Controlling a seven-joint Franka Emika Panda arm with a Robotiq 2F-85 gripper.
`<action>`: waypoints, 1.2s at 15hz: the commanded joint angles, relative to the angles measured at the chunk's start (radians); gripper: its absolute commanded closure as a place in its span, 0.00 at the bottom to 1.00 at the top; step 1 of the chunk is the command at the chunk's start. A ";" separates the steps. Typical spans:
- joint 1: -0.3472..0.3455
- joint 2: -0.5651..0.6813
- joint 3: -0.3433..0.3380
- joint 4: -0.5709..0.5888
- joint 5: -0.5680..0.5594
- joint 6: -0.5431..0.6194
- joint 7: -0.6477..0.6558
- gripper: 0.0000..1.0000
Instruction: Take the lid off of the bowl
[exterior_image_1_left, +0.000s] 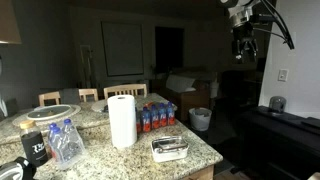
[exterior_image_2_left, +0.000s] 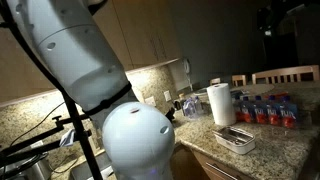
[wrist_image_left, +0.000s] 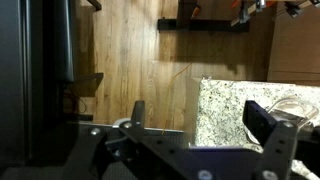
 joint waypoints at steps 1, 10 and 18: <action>-0.006 0.001 0.005 0.002 0.001 -0.002 -0.001 0.00; 0.002 -0.025 0.010 -0.029 0.011 0.001 -0.020 0.00; 0.051 -0.154 -0.003 -0.190 0.127 0.020 -0.218 0.00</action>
